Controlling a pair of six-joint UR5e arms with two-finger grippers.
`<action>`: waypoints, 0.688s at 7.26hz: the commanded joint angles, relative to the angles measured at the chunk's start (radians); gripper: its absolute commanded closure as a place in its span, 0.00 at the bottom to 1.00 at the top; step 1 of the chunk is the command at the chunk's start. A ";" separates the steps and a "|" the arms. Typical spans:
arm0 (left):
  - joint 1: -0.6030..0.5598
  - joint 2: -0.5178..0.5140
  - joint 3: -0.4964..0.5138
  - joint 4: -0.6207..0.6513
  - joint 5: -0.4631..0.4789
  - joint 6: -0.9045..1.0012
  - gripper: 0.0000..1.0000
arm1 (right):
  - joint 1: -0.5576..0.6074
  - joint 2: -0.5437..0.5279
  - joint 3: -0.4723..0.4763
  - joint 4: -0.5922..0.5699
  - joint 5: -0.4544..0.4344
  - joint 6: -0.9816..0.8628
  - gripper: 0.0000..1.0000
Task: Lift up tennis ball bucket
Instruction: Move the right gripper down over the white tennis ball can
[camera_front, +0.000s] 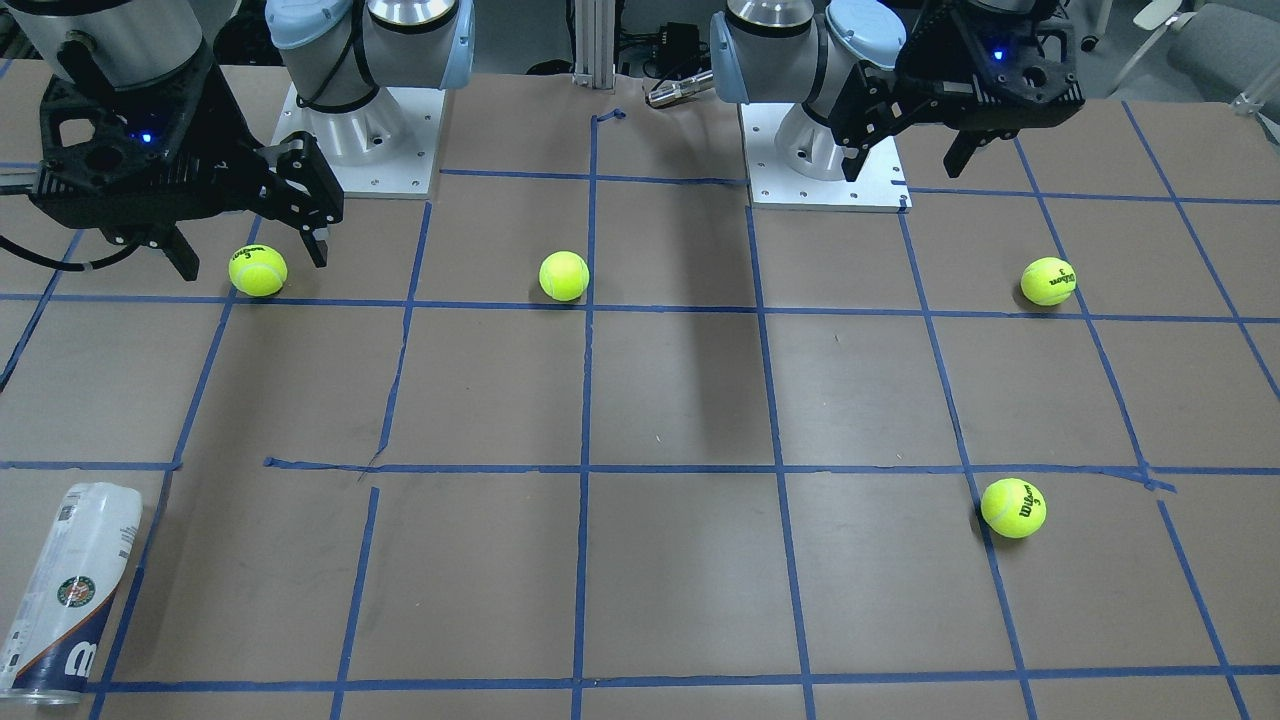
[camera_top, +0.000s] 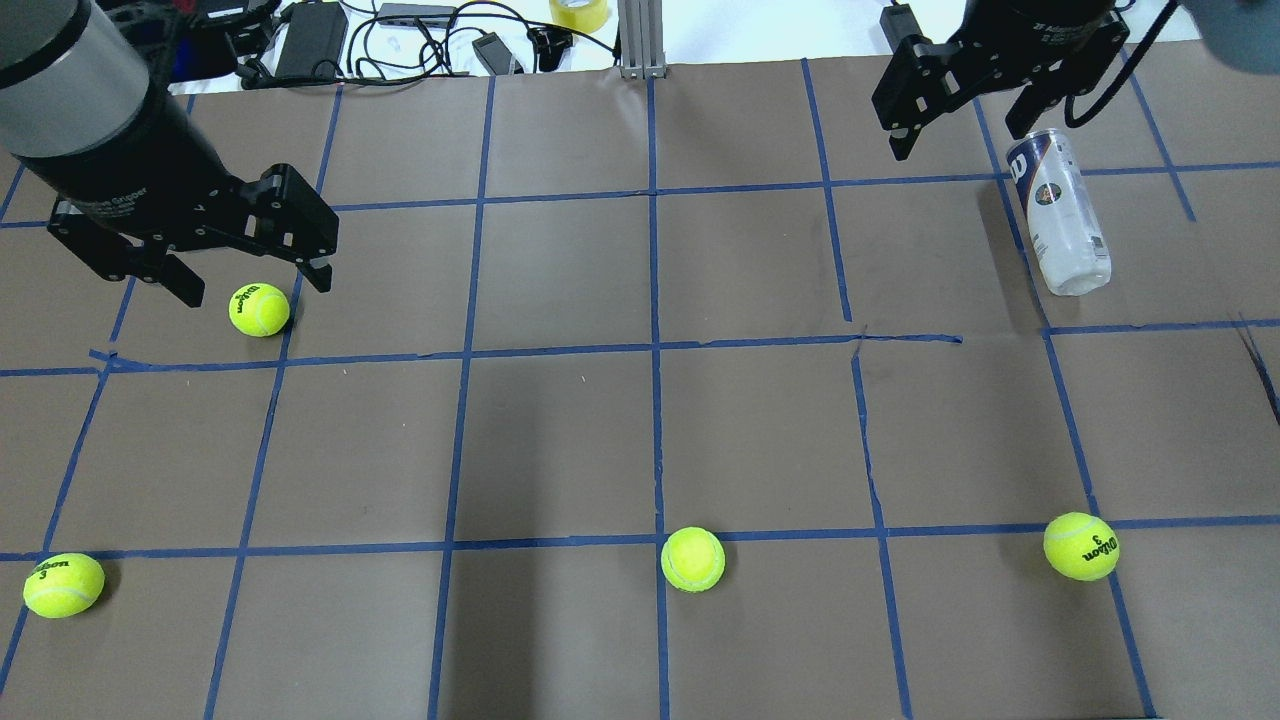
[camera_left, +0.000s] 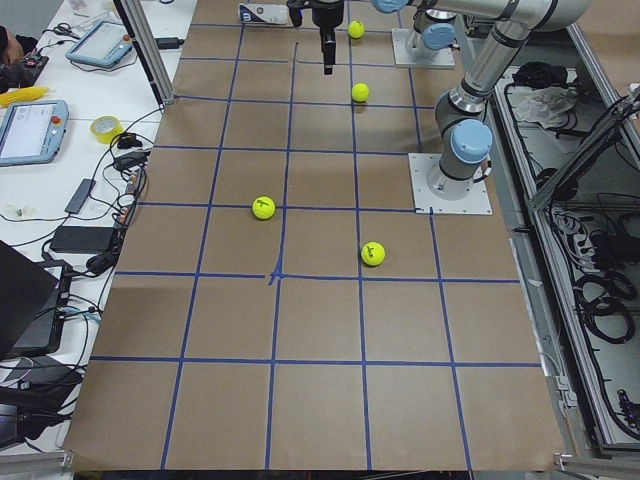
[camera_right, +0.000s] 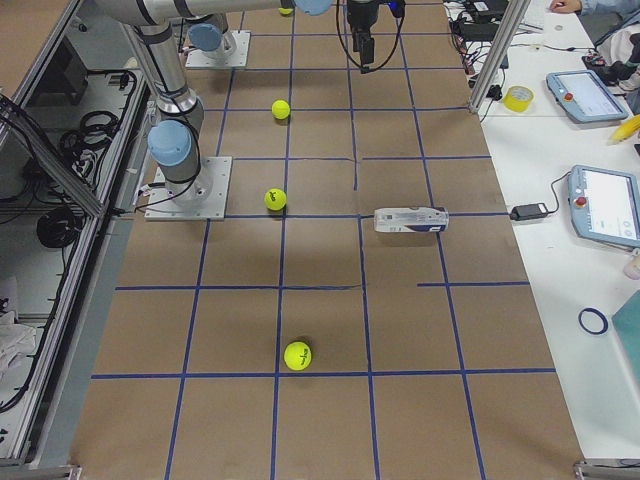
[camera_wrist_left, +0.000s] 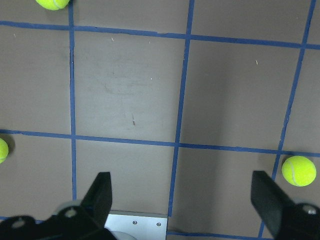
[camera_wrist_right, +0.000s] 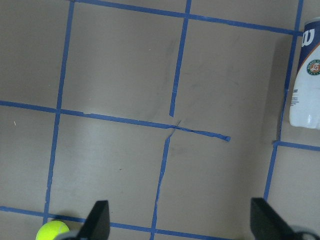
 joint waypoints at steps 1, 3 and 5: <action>0.000 0.000 0.000 0.000 0.000 0.000 0.00 | -0.002 0.002 0.002 0.008 -0.001 -0.002 0.00; 0.002 0.000 0.000 0.000 0.001 0.000 0.00 | -0.010 0.034 -0.001 -0.005 0.019 0.016 0.00; 0.002 0.000 0.000 0.000 0.000 0.000 0.00 | -0.066 0.077 -0.010 0.005 0.002 0.004 0.00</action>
